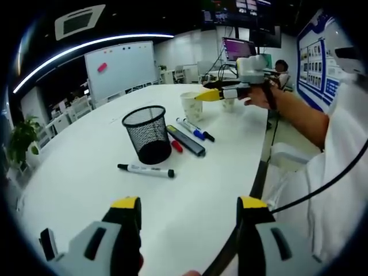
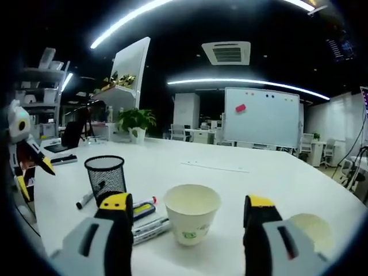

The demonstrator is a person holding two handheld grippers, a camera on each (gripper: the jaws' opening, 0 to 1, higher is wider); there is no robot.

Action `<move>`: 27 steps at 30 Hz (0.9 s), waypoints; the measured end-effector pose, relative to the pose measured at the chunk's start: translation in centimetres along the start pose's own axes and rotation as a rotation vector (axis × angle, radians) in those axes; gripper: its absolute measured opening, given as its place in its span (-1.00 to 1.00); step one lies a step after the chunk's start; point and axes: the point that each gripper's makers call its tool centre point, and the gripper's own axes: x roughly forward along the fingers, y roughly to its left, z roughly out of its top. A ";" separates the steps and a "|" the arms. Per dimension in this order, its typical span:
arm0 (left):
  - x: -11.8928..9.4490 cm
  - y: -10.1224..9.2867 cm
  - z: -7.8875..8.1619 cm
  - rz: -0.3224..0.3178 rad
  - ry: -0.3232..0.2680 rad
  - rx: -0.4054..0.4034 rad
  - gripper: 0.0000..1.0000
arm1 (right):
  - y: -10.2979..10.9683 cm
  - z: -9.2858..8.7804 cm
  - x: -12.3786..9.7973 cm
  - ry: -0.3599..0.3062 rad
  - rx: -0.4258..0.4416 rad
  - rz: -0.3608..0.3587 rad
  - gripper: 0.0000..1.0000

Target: Place the scattered laser pointers and whiteboard markers into the pen holder and stack the scattered paper cups together

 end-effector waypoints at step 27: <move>0.0 -0.1 -0.3 -0.002 -0.001 0.001 0.35 | 0.0 -0.7 1.9 0.012 -0.019 -0.003 0.50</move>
